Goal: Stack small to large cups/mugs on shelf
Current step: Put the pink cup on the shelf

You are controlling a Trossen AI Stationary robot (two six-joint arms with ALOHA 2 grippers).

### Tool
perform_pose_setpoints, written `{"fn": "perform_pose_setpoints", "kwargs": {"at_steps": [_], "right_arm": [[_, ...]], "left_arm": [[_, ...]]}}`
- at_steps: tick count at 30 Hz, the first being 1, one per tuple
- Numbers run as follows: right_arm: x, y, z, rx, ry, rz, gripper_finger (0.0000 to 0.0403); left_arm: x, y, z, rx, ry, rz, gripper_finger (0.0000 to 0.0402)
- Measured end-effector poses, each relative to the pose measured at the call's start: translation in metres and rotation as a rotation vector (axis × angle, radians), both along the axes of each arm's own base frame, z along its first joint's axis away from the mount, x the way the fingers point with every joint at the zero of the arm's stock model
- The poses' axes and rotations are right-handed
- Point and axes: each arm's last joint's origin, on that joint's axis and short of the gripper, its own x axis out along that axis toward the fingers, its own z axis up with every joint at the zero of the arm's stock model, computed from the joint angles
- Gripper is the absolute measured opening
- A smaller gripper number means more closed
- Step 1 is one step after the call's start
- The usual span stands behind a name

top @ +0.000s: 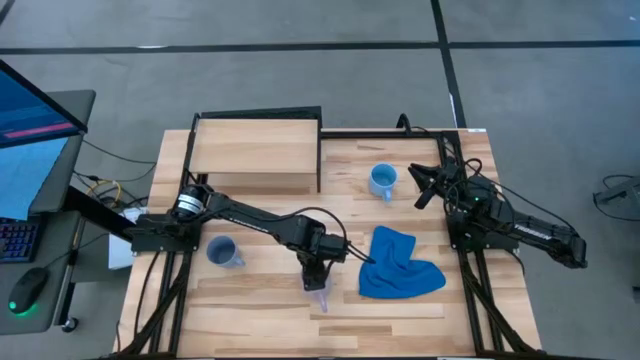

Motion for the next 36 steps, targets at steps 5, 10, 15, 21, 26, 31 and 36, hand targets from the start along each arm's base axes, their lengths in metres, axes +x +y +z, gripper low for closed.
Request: {"fn": "perform_pose_setpoints", "kwargs": {"at_steps": [5, 10, 15, 21, 26, 31, 36], "right_arm": [[0.0, 0.0, 0.0001, 0.0, 0.0, 0.0, 0.0093], [0.0, 0.0, 0.0, 0.0, 0.0, 0.0, 0.0093], [0.0, 0.0, 0.0, 0.0, 0.0, 0.0, 0.0093], [0.0, 0.0, 0.0, 0.0, 0.0, 0.0, 0.0093], [0.0, 0.0, 0.0, 0.0, 0.0, 0.0, 0.0093], [0.0, 0.0, 0.0, 0.0, 0.0, 0.0, 0.0093], [0.0, 0.0, 0.0, 0.0, 0.0, 0.0, 0.0093]], "left_arm": [[0.0, 0.0, 0.0, 0.001, 0.0, -0.003, 0.0025], [0.0, 0.0, 0.0001, 0.003, -0.001, -0.007, 0.0029], [0.001, 0.0003, 0.0009, 0.014, -0.015, 0.003, 0.005], [0.0011, 0.0001, 0.0011, 0.014, -0.017, 0.004, 0.0055], [0.0011, 0.0002, 0.0011, 0.015, -0.017, 0.006, 0.0056], [0.0011, 0.0002, 0.0011, 0.015, -0.017, 0.006, 0.0056], [0.0003, 0.0008, 0.0009, 0.025, -0.009, 0.012, 0.0025]]}}
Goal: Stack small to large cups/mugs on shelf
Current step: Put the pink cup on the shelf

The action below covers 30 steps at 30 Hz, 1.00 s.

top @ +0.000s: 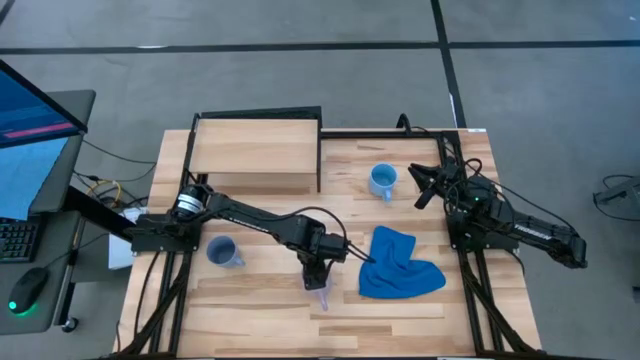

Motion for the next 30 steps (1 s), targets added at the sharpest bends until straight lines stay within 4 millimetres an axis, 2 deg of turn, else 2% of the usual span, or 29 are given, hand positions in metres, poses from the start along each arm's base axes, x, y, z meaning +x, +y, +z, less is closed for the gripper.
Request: {"fn": "perform_pose_setpoints", "kwargs": {"at_steps": [3, 8, 12, 30], "right_arm": [[0.0, 0.0, 0.0001, 0.0, 0.0, 0.0, 0.0093], [0.0, 0.0, 0.0001, 0.0, 0.0, 0.0, 0.0093], [0.0, 0.0, 0.0001, 0.0, 0.0, 0.0, 0.0093], [0.0, 0.0, 0.0001, 0.0, 0.0, 0.0, 0.0093]], "left_arm": [[0.0001, -0.0001, 0.0, -0.003, -0.001, -0.004, 0.0018], [0.0001, -0.0001, 0.0, -0.003, -0.001, -0.004, 0.0031], [-0.0003, -0.0001, -0.0001, -0.004, 0.004, -0.005, 0.0017], [-0.0012, 0.0, -0.0003, -0.003, 0.012, -0.017, 0.0017]]}}
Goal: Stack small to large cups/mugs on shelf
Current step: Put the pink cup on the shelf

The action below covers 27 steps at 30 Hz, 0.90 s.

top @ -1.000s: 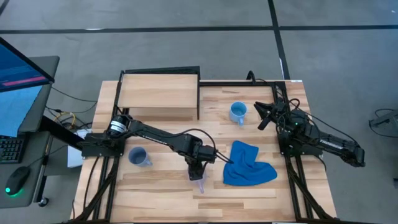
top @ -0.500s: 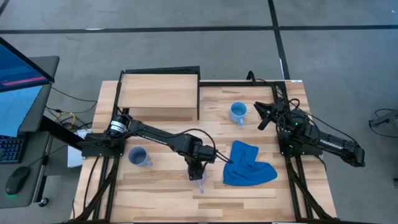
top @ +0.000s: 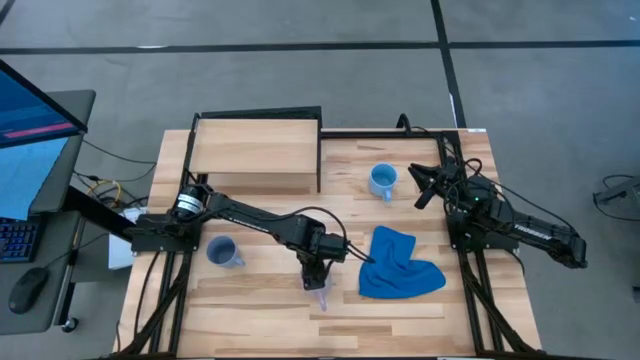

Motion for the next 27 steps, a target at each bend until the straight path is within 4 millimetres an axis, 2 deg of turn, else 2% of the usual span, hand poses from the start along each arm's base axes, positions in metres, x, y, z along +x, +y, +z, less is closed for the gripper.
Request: {"fn": "perform_pose_setpoints", "kwargs": {"at_steps": [7, 17, 21, 27], "right_arm": [[0.0, 0.0, 0.0, 0.0, 0.001, 0.0, 0.0093], [0.0, 0.0, 0.0, 0.0, 0.0, 0.0, 0.0093], [0.0, 0.0, 0.0, 0.0, 0.0, 0.0, 0.0093], [0.0, 0.0, 0.0, 0.0, 0.0, 0.0, 0.0093]], "left_arm": [[-0.001, 0.001, 0.0, 0.029, 0.008, 0.006, 0.0017], [-0.011, 0.014, 0.001, 0.089, 0.109, 0.02, 0.0017], [-0.015, 0.022, 0.012, 0.19, 0.16, 0.034, 0.0017], [-0.02, 0.031, 0.046, 0.31, 0.202, 0.029, 0.0017]]}}
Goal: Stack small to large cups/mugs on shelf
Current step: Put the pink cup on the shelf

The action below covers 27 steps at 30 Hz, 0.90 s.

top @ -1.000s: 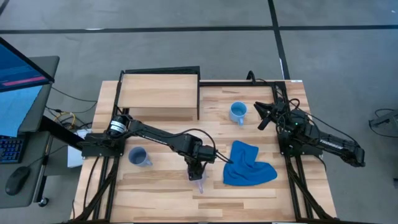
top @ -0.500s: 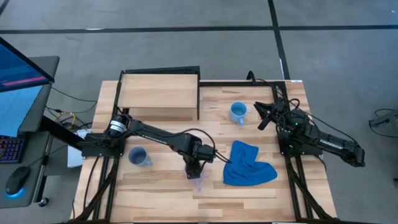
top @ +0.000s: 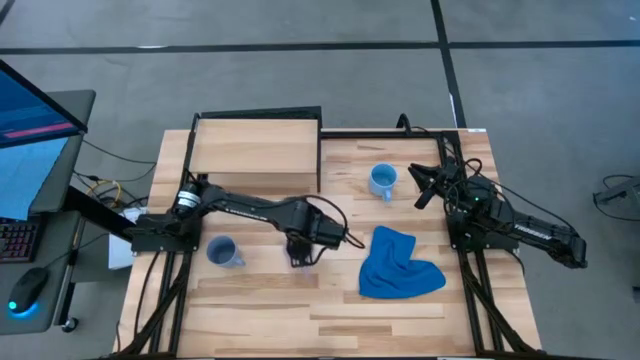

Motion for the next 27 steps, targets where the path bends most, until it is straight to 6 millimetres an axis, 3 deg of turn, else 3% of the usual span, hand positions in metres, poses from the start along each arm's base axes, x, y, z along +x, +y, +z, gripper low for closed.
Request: {"fn": "perform_pose_setpoints", "kwargs": {"at_steps": [4, 10, 19, 27], "right_arm": [[0.0, 0.0, 0.0, 0.0, 0.0, 0.0, 0.0093], [0.0, 0.0, 0.0, 0.001, 0.001, 0.001, 0.0093], [0.0, 0.0, 0.0, 0.0, 0.0, 0.001, 0.0093], [0.0, 0.0, -0.001, 0.004, 0.005, 0.001, 0.0093]], "left_arm": [[-0.006, 0.012, 0.025, 0.055, 0.028, 0.011, 0.0017], [-0.018, 0.041, 0.065, 0.062, -0.094, 0.063, 0.0017], [-0.074, 0.083, 0.135, 0.156, -0.285, 0.137, 0.0017], [-0.14, 0.121, 0.186, 0.31, -0.399, 0.172, 0.0017]]}}
